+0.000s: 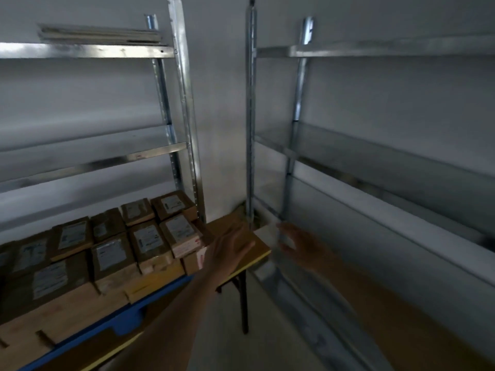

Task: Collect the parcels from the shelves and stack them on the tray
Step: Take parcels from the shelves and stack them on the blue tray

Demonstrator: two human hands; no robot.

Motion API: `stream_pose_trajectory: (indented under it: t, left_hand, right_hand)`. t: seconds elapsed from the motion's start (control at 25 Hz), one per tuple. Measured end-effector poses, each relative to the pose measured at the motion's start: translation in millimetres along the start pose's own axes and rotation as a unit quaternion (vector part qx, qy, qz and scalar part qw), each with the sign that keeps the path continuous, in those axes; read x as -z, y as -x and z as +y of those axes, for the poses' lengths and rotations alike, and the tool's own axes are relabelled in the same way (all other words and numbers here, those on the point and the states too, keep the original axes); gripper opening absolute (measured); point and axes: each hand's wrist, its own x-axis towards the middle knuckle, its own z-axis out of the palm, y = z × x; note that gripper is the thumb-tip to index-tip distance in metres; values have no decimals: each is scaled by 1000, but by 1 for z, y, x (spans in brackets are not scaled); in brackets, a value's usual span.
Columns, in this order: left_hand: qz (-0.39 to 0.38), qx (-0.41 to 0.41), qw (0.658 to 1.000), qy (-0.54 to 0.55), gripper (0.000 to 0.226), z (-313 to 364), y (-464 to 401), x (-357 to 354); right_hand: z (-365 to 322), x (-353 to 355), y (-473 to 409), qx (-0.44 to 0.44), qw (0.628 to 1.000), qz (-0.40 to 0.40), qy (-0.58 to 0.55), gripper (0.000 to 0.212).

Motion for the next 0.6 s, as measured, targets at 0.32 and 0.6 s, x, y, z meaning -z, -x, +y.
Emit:
stream_pose_trajectory:
  t: [0.32,0.6]
  left_hand:
    - [-76,-97,991,50,93,150,26,-99]
    - [-170,-192,965,55,81,316,78,-188]
  right_hand:
    - [103,85,184,-130,987,53,79,60]
    - [212,132,357,-242,964,76,74,57]
